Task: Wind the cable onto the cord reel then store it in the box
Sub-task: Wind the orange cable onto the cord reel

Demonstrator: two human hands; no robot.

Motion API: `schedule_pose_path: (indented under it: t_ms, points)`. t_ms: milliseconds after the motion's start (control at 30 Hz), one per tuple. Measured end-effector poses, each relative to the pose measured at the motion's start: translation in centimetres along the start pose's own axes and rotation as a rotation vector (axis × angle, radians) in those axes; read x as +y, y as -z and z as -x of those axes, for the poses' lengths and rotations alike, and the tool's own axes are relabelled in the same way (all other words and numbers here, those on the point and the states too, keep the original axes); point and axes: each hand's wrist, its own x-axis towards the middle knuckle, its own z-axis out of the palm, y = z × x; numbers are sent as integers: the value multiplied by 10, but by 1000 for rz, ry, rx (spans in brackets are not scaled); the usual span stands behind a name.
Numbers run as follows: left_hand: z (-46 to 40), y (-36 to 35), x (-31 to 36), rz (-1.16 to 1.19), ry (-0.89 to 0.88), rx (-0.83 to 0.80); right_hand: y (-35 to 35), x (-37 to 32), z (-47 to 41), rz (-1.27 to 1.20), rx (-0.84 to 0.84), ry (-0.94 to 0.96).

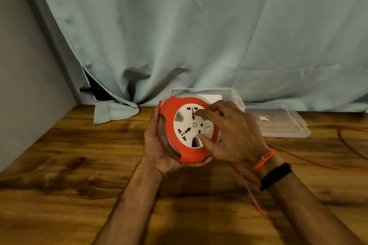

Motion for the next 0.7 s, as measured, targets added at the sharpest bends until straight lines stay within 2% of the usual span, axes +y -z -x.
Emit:
schedule_pose_path:
  t_ms: [133,267,433,567,633,700]
  points:
    - [3,-5,-1,-91,-93,90,6,-7,3,86,-10,69]
    - [5,-11,-4,-164,-140,83,6,-15,3,63,-29,65]
    - [3,-15,-20,-171,-364,94,5,-27,8,-31,56,-144]
    - [-2,-11,-36,-143,-511,191,0,-48,9,-287,154,-523]
    - [-4,-6,-44,-161,-572,263,-3,-51,17,-320,27,-679]
    - [-6,-3,-51,-187,-625,317,-9,-49,35,-473,-437,-882]
